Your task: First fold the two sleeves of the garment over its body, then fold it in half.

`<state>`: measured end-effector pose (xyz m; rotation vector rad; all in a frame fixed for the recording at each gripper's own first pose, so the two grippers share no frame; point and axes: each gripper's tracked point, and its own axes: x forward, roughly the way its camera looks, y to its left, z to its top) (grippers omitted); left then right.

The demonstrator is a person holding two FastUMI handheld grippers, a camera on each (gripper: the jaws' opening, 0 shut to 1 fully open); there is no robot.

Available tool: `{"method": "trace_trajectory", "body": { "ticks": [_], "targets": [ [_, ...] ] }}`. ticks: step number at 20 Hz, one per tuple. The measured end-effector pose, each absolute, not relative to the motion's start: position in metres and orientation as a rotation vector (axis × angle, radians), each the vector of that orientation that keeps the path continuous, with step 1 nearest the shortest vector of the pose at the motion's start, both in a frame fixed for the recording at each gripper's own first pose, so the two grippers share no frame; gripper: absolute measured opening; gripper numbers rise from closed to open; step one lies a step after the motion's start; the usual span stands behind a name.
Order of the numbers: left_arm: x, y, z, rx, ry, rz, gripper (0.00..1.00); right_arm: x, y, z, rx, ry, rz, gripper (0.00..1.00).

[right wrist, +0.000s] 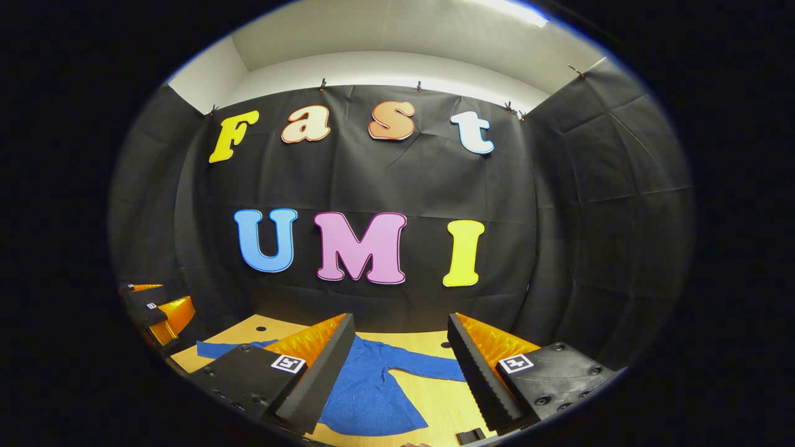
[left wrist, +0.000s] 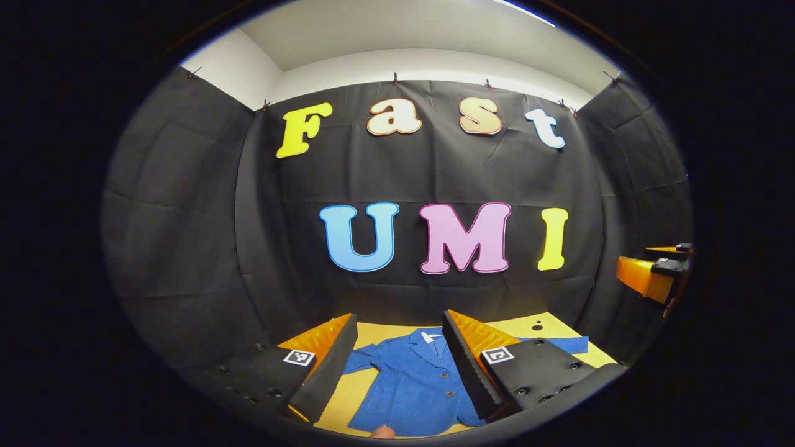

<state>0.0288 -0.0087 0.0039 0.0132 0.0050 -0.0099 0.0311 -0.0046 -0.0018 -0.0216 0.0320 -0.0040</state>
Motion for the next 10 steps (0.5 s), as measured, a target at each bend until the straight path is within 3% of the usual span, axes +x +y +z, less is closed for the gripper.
{"method": "trace_trajectory", "body": {
  "ticks": [4,6,8,9,10],
  "targets": [
    [0.031,-0.005,0.002,0.013,0.012,-0.01,0.8,0.046,-0.003,0.002,-0.033,0.049,0.017,1.0],
    [0.033,-0.003,0.0,0.012,0.015,-0.009,0.8,0.055,-0.004,0.003,-0.024,0.064,0.026,0.92],
    [0.036,0.001,0.0,0.013,0.017,-0.008,0.8,0.069,-0.004,0.005,-0.011,0.089,0.048,0.96],
    [0.037,0.002,0.001,0.015,0.019,-0.012,0.8,0.078,-0.005,0.005,-0.005,0.107,0.062,0.92],
    [0.039,0.002,0.0,0.016,0.02,-0.015,0.8,0.088,-0.008,0.006,0.005,0.13,0.069,0.96]
  ]
}}
